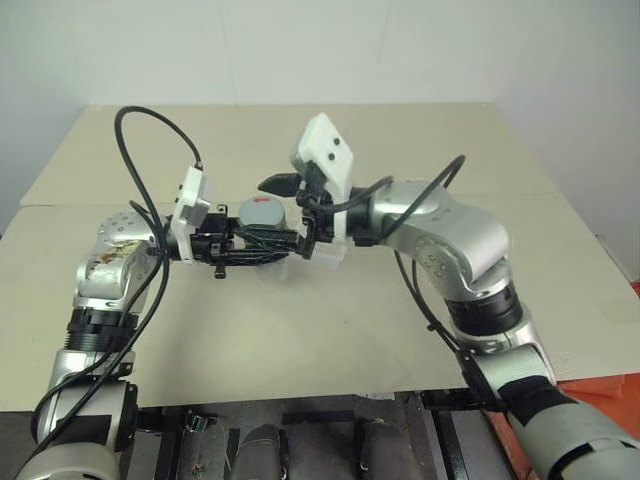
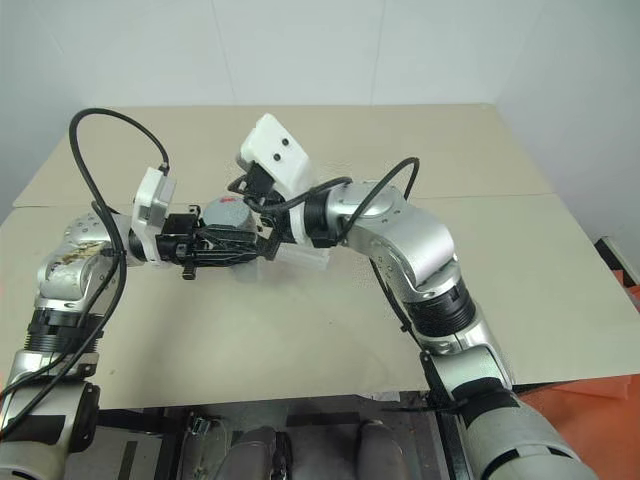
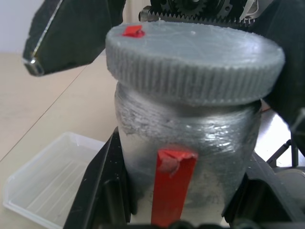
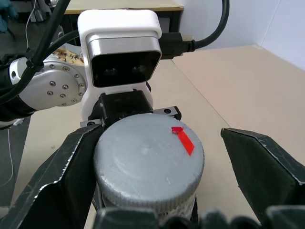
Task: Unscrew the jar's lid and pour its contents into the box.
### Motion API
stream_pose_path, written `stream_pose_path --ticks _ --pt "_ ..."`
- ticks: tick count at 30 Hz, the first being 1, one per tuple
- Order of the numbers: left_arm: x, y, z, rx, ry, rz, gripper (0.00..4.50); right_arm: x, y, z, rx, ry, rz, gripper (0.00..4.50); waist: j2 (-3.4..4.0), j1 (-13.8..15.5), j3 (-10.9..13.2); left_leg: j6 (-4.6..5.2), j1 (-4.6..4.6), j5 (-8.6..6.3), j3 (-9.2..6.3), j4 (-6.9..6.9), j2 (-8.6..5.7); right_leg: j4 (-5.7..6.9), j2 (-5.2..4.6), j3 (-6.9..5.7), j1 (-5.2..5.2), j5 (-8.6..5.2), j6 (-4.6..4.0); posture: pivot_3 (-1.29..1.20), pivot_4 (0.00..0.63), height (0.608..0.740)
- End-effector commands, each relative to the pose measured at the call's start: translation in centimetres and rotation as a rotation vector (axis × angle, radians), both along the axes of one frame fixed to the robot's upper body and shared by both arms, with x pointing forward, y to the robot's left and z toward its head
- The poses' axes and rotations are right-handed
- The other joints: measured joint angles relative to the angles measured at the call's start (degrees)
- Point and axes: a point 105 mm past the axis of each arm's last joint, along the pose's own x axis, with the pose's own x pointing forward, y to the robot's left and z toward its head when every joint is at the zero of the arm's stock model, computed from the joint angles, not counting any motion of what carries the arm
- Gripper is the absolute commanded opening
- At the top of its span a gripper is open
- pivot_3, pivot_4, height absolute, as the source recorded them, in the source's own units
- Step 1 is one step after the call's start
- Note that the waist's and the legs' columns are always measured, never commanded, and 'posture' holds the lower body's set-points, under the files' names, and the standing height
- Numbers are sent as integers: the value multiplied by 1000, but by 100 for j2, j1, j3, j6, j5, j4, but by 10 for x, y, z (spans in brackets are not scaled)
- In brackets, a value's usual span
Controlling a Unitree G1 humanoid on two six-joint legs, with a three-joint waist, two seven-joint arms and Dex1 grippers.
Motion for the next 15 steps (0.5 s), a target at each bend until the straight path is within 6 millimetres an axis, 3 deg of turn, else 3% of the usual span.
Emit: stream_pose_path --ticks 1,15 --pt "-3 1 13 3 -64 -16 1923 0 -2 16 33 -70 -9 4435 0 3 0 0 0 0 0 0 0 0 0 0 0 0 0 0 150 740" --pt "-7 9 11 11 -56 3 1923 4 -27 16 63 -80 -52 4435 0 2 0 0 0 0 0 0 0 0 0 0 0 0 0 0 150 740"
